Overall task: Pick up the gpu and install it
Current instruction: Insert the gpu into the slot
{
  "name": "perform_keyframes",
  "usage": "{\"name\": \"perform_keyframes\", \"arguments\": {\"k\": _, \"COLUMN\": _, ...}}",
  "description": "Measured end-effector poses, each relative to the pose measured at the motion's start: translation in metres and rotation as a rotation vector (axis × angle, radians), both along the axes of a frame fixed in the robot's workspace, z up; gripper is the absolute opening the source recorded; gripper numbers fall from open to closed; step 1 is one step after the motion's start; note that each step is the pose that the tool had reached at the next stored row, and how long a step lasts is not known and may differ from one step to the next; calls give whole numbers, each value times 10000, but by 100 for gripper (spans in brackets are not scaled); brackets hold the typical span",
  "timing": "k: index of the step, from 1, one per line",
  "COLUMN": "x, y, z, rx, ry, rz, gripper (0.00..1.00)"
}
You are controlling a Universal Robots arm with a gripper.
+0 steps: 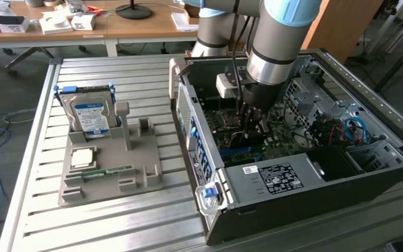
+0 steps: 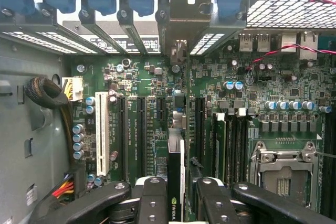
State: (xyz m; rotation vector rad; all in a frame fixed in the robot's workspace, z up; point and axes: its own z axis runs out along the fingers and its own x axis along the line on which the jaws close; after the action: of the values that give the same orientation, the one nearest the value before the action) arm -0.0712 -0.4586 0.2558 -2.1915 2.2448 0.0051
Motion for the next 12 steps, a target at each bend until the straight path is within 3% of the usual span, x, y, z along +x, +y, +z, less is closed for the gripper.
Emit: {"name": "perform_keyframes", "arguments": {"k": 12, "x": -1, "y": 0, "z": -41, "rx": 34, "ry": -7, "rz": 0, "gripper": 26}}
